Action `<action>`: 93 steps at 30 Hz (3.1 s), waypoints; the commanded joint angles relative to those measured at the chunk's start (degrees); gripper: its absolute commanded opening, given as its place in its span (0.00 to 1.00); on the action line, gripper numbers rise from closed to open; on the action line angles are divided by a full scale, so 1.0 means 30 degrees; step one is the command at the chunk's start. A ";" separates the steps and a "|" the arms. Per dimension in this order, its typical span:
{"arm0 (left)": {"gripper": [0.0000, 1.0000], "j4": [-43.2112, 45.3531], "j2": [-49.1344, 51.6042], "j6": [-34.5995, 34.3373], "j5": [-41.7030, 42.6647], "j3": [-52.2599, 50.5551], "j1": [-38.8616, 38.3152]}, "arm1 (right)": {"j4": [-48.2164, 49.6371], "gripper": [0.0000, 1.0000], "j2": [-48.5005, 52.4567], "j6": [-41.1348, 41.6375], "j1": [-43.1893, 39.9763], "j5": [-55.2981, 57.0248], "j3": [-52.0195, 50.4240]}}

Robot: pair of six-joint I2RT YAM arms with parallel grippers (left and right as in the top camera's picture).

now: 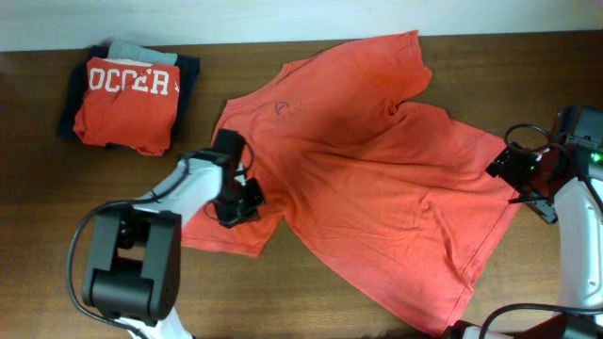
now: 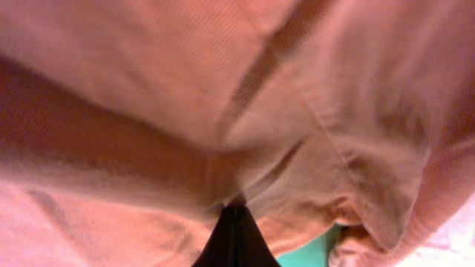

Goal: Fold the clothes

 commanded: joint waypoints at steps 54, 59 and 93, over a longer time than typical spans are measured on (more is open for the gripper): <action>0.00 0.2200 0.6681 1.0819 -0.3169 1.9511 -0.0896 | 0.0000 0.98 0.0036 0.0080 -0.0087 0.0321 0.0321; 0.00 0.5435 0.8539 1.1868 -0.3162 1.9511 -0.1406 | 0.0000 0.99 0.0036 0.0080 -0.0087 0.0321 0.0321; 0.00 0.9486 1.3449 1.4054 -0.5836 1.9511 -0.1821 | 0.0000 0.99 0.0036 0.0080 -0.0087 0.0321 0.0321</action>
